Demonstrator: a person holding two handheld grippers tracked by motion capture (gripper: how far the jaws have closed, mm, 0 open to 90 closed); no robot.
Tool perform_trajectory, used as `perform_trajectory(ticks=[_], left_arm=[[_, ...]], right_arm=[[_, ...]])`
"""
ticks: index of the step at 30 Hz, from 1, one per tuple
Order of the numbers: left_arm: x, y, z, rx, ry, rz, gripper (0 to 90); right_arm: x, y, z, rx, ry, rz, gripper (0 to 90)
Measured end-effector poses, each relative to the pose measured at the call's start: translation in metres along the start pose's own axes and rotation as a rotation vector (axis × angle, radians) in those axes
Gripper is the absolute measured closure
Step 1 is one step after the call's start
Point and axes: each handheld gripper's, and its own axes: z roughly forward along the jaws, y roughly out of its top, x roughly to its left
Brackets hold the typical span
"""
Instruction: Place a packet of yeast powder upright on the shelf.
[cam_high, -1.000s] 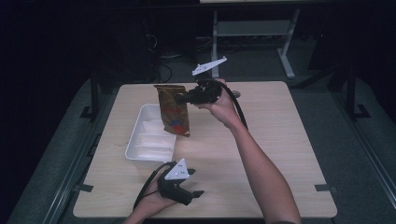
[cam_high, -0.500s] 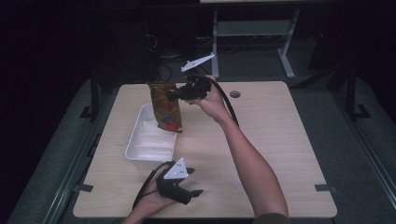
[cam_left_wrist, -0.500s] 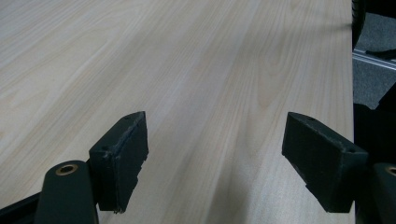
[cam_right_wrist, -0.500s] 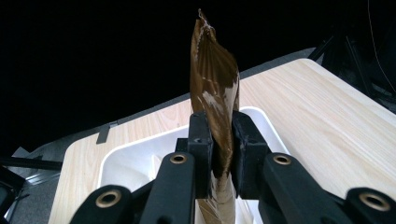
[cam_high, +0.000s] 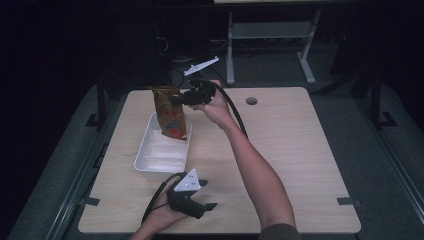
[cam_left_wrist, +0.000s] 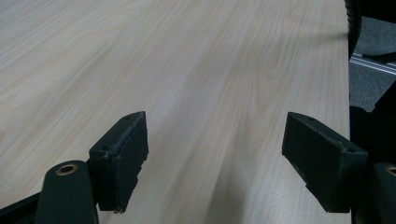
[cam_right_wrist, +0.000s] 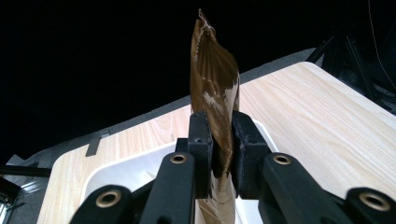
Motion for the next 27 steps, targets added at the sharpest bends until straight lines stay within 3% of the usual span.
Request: perform_trajectory(ticks=[15,27], left_arm=[[0.001,-0.001,0.0,0.002,0.003,-0.001,22.4],[0.0,-0.001,0.001,0.008,-0.005,0.003,22.5]], right_arm=[[-0.01,-0.01,0.024,0.026,-0.016,0.02,79.7],[-0.015,-0.021,0.038,0.029,0.001,0.052,79.7]])
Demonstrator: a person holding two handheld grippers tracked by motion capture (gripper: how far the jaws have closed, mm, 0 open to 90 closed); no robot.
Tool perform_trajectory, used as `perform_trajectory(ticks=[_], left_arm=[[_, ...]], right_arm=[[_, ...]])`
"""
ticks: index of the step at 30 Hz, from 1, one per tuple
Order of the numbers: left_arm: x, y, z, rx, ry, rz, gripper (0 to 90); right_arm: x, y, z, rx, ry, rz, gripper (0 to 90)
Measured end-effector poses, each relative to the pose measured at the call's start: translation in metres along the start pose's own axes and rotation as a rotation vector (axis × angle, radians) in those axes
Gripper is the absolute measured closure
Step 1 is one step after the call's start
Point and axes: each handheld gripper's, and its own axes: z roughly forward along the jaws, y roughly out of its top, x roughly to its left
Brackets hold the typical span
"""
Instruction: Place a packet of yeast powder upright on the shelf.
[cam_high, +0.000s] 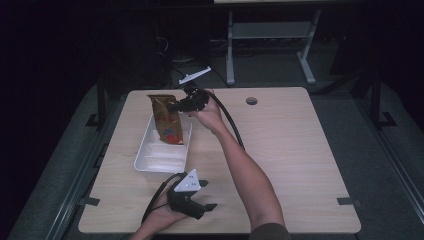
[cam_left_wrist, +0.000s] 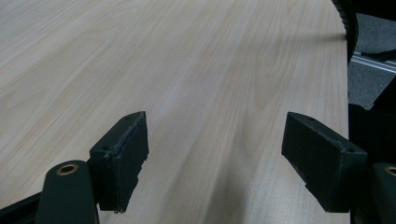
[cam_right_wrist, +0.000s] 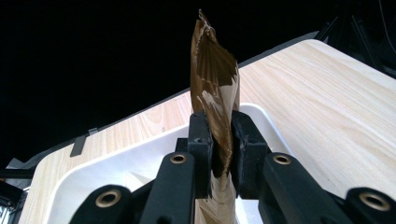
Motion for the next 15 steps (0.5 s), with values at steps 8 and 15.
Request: perform_trajectory(ticks=[8,15], left_arm=[[0.0,0.0,0.0,-0.001,0.001,-0.001,22.5],[0.001,-0.001,-0.001,-0.009,0.004,-0.01,22.7]], right_arm=[[-0.002,-0.006,0.005,-0.003,0.008,0.018,79.7],[-0.006,-0.014,0.009,-0.01,0.019,0.039,79.6]])
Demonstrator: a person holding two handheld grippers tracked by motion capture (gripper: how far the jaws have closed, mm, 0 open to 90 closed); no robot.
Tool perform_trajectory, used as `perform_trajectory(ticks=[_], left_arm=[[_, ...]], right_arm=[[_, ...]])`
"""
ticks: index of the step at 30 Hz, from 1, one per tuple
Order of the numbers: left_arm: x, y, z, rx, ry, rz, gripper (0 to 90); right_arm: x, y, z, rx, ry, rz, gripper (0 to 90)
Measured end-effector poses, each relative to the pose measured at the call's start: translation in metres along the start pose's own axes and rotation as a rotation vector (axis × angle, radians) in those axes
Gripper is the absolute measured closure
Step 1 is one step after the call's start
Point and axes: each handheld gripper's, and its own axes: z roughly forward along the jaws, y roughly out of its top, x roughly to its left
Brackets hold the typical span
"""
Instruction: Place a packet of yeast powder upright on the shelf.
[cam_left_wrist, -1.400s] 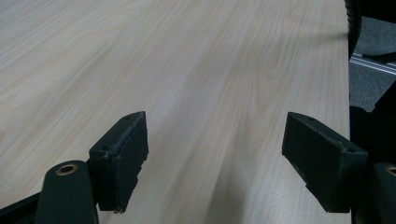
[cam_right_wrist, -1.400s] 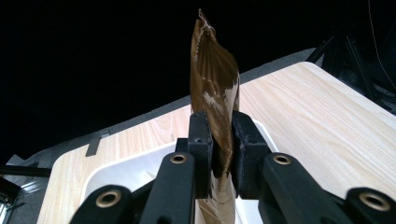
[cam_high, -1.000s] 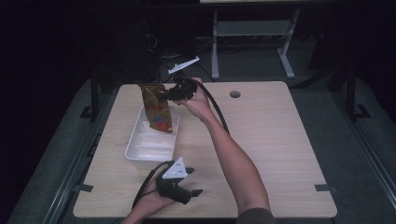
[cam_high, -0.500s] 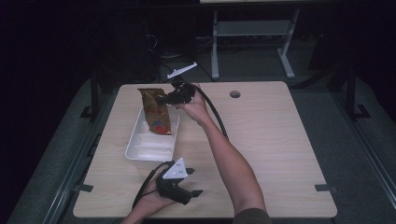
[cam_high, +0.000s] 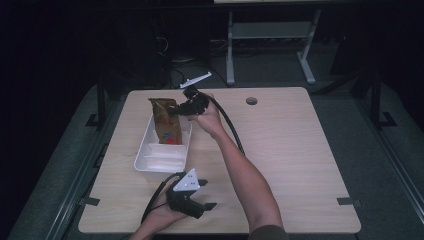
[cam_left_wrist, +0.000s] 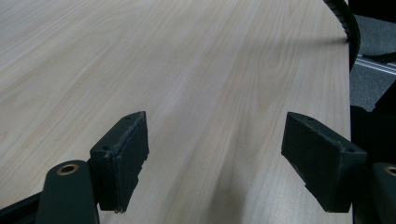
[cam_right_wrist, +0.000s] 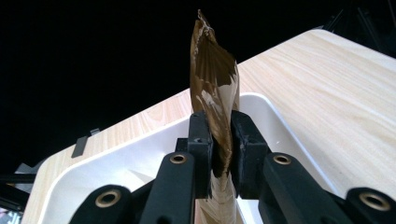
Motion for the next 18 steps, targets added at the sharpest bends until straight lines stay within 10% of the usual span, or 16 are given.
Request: perform_trajectory(ticks=[18], left_arm=[[0.001,0.0,0.0,0.002,0.003,-0.001,22.9]], right_arm=[[-0.006,-0.011,0.011,0.041,0.029,0.034,75.9]])
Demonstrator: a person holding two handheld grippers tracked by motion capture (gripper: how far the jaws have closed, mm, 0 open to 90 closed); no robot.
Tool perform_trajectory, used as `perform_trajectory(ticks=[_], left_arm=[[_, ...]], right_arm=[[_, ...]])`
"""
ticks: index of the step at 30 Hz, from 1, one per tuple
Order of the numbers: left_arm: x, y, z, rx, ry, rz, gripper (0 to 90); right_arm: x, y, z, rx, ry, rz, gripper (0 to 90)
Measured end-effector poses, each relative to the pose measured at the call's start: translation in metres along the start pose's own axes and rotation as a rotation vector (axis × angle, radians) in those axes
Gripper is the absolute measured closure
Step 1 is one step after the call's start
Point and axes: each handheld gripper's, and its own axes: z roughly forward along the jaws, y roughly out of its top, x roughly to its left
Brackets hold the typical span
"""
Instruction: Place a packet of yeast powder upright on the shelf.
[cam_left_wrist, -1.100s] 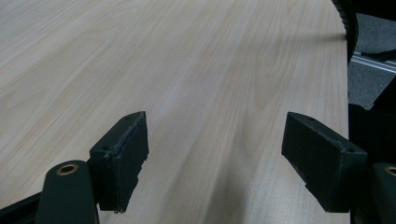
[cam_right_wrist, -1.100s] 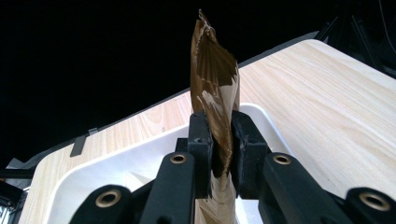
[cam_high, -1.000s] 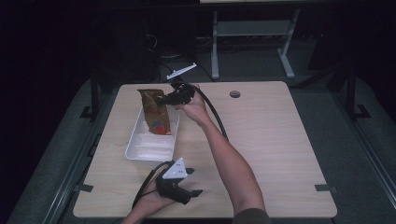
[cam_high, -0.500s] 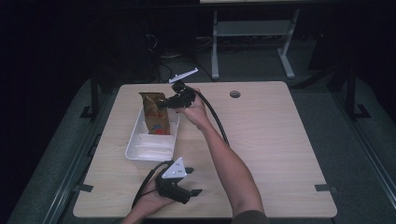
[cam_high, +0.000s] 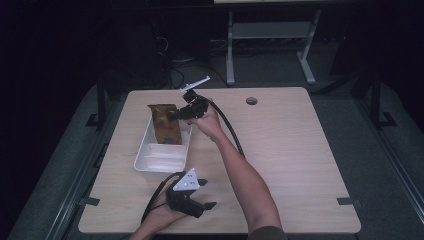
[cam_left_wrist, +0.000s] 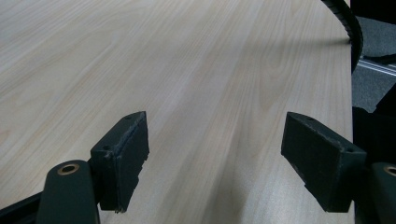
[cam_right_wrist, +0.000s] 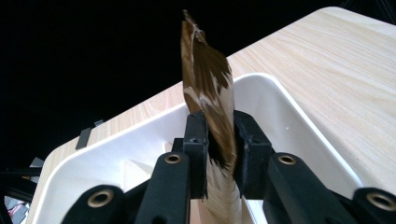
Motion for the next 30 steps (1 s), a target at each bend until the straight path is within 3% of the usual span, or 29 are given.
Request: perform_trajectory(ticks=[15,21,30], left_arm=[[-0.001,0.001,0.001,-0.001,-0.013,-0.001,22.9],[0.0,0.0,0.001,0.0,-0.006,-0.004,22.9],[0.001,0.0,0.001,0.004,-0.002,-0.005,22.9]], right_arm=[[0.0,-0.005,-0.006,-0.002,-0.022,0.009,57.9],[-0.004,-0.01,-0.02,-0.009,-0.009,0.032,53.8],[-0.006,-0.02,-0.039,-0.011,-0.032,0.04,51.8]])
